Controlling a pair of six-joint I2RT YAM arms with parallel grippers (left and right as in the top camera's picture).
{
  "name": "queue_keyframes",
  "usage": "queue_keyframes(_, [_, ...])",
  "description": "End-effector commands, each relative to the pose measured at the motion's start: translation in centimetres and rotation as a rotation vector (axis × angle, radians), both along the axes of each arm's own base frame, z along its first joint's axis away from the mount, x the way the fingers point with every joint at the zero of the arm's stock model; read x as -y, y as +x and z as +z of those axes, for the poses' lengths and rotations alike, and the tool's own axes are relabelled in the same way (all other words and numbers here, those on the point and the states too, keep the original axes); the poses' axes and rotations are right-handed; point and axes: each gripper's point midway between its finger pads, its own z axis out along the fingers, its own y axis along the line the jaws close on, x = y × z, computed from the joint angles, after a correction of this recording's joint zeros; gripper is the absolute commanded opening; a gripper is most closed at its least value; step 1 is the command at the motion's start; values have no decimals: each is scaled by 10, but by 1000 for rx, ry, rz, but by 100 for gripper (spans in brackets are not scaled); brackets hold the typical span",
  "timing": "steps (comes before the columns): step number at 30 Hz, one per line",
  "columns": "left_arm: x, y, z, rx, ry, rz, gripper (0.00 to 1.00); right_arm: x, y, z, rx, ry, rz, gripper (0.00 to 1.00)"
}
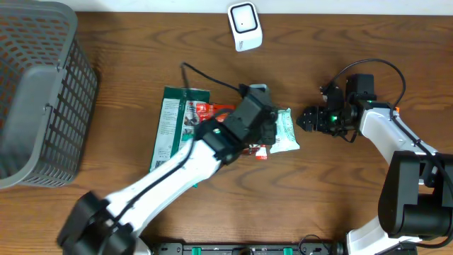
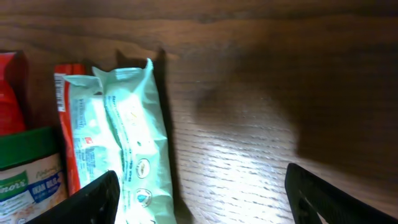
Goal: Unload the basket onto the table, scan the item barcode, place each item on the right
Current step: 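Reach the left gripper to the mint wipes pack beside the right gripper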
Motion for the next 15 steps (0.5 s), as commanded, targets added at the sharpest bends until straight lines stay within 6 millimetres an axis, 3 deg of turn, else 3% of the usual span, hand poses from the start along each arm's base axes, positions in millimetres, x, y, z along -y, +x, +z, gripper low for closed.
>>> queue_keyframes(1, [6, 14, -28, -26, 16, 63, 7, -11, 3, 11, 44, 23, 50, 81])
queue_keyframes(9, [25, 34, -65, -7, 6, 67, 8, -18, 5, 11, 62, 21, 75, 81])
queue_keyframes(15, [13, 51, -93, 38, 90, 144, 7, -18, 6, 10, 66, 19, 80, 81])
